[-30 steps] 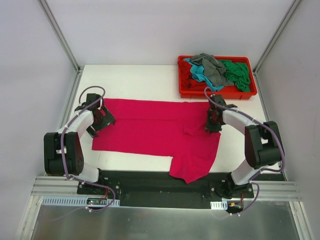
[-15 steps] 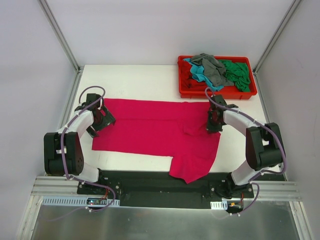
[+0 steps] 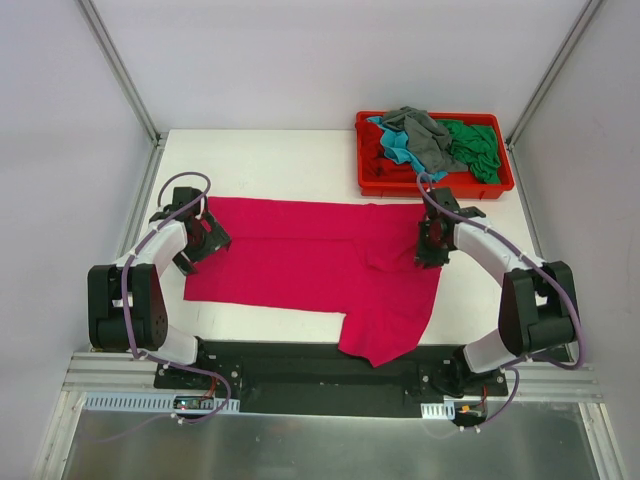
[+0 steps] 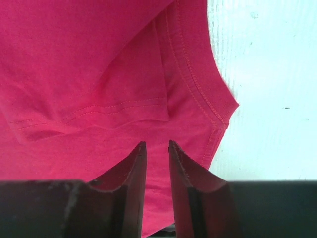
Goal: Fold and stack the t-shirts
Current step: Fold the flattened tshirt in 1/3 of the way
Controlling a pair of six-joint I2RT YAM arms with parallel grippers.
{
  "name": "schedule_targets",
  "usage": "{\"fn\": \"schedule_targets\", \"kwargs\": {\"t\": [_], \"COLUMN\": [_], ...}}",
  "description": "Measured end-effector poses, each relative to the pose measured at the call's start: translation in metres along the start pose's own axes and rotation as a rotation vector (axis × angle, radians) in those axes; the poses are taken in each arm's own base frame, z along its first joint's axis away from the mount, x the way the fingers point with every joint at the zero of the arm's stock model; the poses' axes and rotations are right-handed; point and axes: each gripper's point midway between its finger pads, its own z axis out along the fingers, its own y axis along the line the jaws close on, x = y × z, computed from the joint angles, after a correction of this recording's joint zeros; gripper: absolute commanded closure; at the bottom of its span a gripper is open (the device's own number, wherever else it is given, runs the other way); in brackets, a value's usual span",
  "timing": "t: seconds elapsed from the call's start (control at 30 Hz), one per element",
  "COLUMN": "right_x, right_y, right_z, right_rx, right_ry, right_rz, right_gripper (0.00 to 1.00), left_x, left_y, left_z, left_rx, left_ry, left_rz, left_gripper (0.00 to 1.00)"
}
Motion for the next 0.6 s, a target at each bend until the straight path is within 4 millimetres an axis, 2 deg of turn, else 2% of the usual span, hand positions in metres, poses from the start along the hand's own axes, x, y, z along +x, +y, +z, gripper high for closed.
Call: {"fn": "schedule_targets", "kwargs": {"t": [0.17,0.4,0.6], "right_x": [-0.006,-0.016,-0.015], "right_y": [0.002,0.006,0.002], "right_z": [0.007,0.036,0.041], "right_rx": [0.006,0.022,0.035], "right_ry": [0.004,0.039,0.052], "right_rz": [-0.004,-0.003,0.002], "right_gripper": [0.61,0.6,0.58], "left_x": [0.001,0.004,0.004], "left_y": [0.001,0.003,0.003], "left_z": [0.001,0.002,0.002], "left_rx": [-0.001,-0.007,-0.007], "left_ry": [0.002,0.009,0.008], "left_rz": [0.001,0.002,0.002], "left_gripper": [0.01,0.01,0.01]}}
